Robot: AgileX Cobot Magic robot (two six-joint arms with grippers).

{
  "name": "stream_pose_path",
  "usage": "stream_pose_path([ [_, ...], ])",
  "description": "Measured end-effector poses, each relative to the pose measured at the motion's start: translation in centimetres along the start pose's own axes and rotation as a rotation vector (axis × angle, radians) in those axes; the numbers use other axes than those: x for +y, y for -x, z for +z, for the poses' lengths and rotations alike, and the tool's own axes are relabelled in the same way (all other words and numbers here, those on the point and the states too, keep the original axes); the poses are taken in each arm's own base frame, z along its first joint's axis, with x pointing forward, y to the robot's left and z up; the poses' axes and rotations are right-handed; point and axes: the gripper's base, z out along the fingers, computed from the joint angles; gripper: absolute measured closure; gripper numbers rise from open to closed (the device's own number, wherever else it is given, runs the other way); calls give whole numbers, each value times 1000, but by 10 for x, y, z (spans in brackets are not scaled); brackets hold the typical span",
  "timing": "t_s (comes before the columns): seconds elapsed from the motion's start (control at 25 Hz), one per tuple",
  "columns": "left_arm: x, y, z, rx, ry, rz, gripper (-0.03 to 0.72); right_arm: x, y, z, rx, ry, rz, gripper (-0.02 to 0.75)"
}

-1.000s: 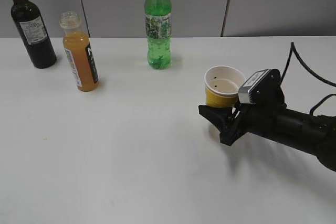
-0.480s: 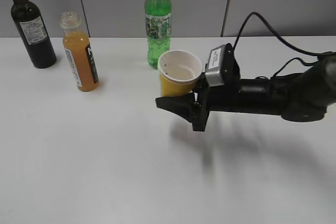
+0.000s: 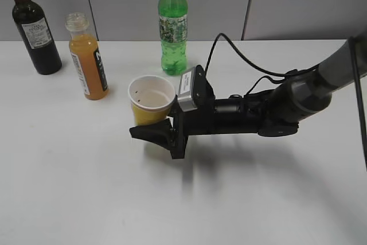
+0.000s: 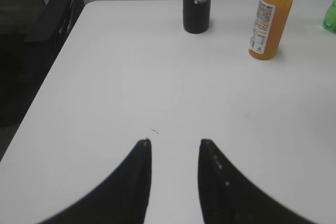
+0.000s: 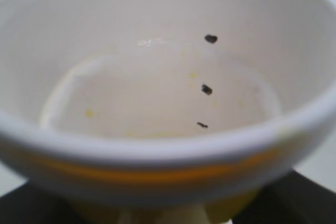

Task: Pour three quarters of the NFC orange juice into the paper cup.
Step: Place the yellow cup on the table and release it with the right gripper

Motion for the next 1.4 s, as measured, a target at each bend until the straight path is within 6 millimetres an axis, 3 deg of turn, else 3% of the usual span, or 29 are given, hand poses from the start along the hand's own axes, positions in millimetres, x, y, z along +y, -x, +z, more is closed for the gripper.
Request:
stream_pose_path([
  [0.28, 0, 0, 0, 0, 0, 0, 447, -1, -24, 7, 34, 8, 35, 267],
  [0.88, 0, 0, 0, 0, 0, 0, 447, 0, -37, 6, 176, 14, 29, 267],
  [1.12, 0, 0, 0, 0, 0, 0, 454, -1, -38, 6, 184, 8, 46, 80],
  [1.4, 0, 0, 0, 0, 0, 0, 454, -3, -38, 4, 187, -1, 63, 62],
])
